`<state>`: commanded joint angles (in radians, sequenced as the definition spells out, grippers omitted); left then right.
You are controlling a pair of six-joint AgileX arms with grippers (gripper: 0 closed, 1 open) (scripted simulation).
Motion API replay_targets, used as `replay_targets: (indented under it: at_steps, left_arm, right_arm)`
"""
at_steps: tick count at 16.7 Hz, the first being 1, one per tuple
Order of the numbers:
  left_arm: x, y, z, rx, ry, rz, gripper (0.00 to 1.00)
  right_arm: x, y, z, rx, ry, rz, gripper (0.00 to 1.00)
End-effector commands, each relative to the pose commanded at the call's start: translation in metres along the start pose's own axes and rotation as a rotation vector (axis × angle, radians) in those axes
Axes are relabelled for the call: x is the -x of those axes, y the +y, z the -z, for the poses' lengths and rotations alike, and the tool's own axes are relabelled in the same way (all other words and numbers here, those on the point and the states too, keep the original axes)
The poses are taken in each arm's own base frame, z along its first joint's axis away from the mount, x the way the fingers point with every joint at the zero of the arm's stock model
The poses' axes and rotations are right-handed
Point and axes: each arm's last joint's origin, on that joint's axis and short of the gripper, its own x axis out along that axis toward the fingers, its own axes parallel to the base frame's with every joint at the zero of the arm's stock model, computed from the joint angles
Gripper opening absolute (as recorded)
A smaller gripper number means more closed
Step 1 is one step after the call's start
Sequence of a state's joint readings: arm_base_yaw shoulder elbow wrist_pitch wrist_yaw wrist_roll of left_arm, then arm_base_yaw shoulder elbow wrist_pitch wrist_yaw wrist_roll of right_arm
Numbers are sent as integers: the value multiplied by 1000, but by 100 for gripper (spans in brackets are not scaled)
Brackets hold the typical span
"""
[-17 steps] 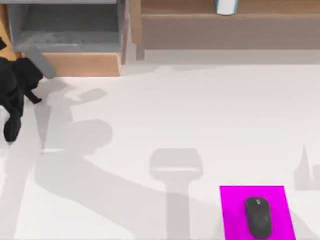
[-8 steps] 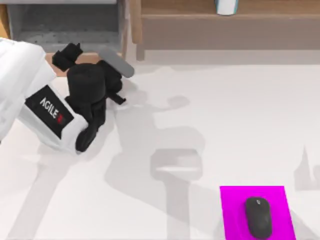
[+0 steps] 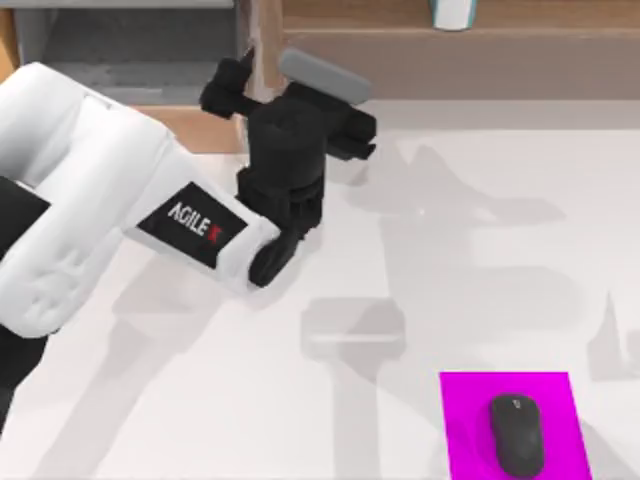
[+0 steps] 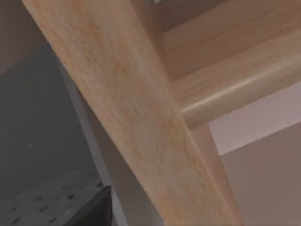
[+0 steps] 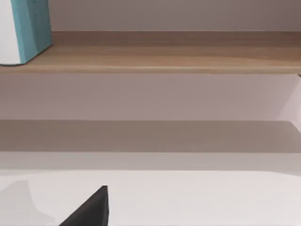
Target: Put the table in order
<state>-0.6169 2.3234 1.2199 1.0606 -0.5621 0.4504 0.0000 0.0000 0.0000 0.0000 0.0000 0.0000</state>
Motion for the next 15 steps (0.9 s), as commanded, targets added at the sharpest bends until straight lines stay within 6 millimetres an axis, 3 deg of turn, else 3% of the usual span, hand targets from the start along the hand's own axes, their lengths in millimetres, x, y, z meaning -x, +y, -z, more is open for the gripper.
replay_targets:
  at_steps: [7, 15]
  left_arm:
    - [6, -47, -47, 230, -25, -10, 100]
    - [14, -100, -94, 366, -31, 33, 100]
  right_arm:
    - [0, 0, 0, 0, 0, 0, 100]
    - [0, 0, 0, 0, 0, 0, 100]
